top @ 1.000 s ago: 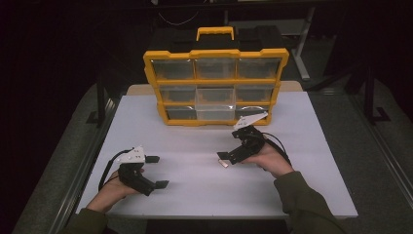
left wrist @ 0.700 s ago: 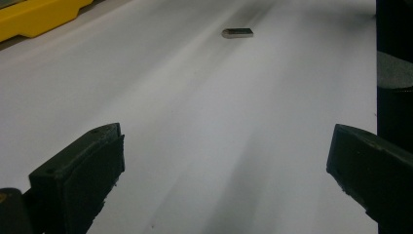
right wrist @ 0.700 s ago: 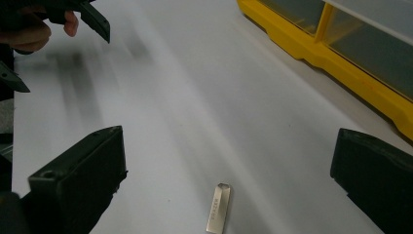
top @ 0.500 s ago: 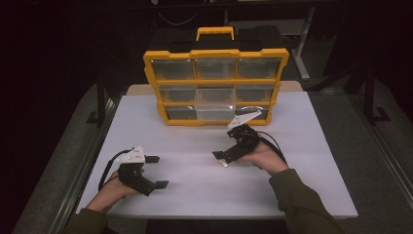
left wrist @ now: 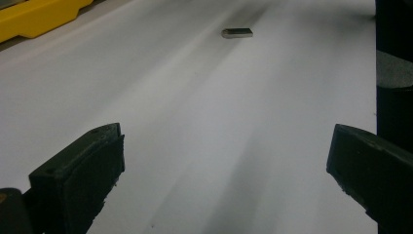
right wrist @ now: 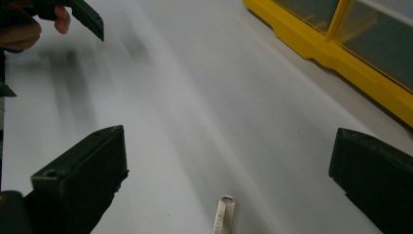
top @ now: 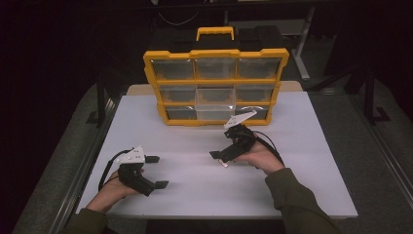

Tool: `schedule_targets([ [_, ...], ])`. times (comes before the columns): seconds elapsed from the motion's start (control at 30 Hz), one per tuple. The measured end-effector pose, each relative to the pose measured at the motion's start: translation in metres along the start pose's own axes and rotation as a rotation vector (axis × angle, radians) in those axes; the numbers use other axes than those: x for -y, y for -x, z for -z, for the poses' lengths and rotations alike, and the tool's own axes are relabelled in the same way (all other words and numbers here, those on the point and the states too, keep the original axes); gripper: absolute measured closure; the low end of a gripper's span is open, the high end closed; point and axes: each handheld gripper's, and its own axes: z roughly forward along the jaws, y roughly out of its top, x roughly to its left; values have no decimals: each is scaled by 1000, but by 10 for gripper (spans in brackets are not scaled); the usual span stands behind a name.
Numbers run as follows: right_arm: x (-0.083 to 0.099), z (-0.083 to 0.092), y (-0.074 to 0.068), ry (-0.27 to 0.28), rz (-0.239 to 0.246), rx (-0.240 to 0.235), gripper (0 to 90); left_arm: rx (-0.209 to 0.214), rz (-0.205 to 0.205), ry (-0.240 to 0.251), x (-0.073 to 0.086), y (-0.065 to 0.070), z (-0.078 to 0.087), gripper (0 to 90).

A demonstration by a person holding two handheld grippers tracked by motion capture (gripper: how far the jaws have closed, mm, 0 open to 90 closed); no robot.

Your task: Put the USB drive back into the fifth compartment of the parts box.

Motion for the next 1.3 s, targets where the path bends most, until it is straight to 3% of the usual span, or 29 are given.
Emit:
schedule_targets([
  [0.53,6,-10,-7,-48,33,11,32,-2,-1,-1,0,0,1,0],
  [1.3,15,-17,-7,-89,42,21,35,-1,-3,0,1,0,0,0],
])
